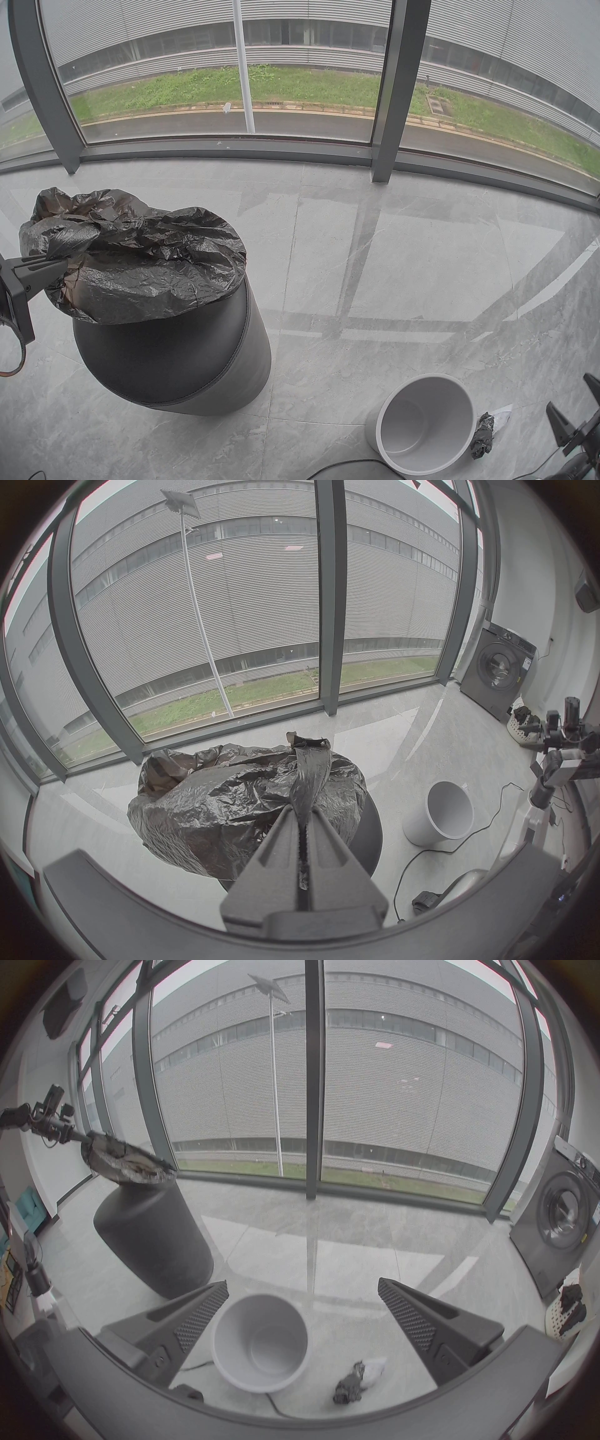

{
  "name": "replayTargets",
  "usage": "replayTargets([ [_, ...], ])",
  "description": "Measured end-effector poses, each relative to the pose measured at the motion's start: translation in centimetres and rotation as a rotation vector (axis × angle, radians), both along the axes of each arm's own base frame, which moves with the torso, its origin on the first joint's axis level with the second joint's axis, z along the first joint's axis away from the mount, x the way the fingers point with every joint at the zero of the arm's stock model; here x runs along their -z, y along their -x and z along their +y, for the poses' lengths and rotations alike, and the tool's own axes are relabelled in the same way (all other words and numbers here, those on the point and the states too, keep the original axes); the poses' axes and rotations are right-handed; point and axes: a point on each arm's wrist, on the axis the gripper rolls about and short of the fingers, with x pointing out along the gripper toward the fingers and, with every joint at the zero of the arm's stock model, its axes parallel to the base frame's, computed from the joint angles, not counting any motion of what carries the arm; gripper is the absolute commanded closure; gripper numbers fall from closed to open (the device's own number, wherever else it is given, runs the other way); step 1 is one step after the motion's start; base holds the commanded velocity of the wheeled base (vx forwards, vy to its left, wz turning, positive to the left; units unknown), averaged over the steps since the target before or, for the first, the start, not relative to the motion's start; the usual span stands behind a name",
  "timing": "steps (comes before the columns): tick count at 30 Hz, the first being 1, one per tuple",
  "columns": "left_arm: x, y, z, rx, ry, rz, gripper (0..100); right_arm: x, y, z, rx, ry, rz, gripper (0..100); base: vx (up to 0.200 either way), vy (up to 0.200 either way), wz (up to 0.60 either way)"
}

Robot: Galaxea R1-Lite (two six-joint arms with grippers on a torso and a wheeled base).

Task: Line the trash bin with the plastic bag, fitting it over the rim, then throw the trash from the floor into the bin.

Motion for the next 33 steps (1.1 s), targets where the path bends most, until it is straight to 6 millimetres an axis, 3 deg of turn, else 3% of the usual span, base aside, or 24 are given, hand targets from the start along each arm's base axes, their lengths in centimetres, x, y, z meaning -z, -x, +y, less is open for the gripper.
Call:
replayTargets([
  [5, -0.1, 0.2, 0.0, 0.001, -0.008, 0.006, 100, -4.3, -1.6, 0.2, -0.043, 0.007, -0.077, 0, 0.000, 0.000, 0.00],
  [10, 0.2, 0.2, 0.1, 0.001, -0.016, 0.022, 100, -8.8, -4.8, 0.9, -0.141, 0.018, -0.084, 0, 0.000, 0.000, 0.00],
  [16, 0.2, 0.3, 0.1, 0.001, -0.026, 0.027, 100, -13.2, -10.3, 2.8, -0.258, 0.028, -0.055, 0, 0.000, 0.000, 0.00],
  [21, -0.3, 0.2, -0.1, 0.009, -0.029, 0.008, 100, -16.3, -16.1, 5.7, -0.347, 0.030, -0.044, 0, 0.000, 0.000, 0.00],
  [27, -1.3, 0.2, -0.3, 0.024, -0.026, -0.022, 100, -17.9, -23.5, 10.7, -0.452, 0.022, -0.034, 0, 0.000, 0.000, 0.00],
  [33, -1.4, 1.0, -0.2, 0.048, -0.036, 0.006, 100, -16.5, -30.0, 17.0, -0.550, 0.007, -0.009, 0, 0.000, 0.000, 0.00],
])
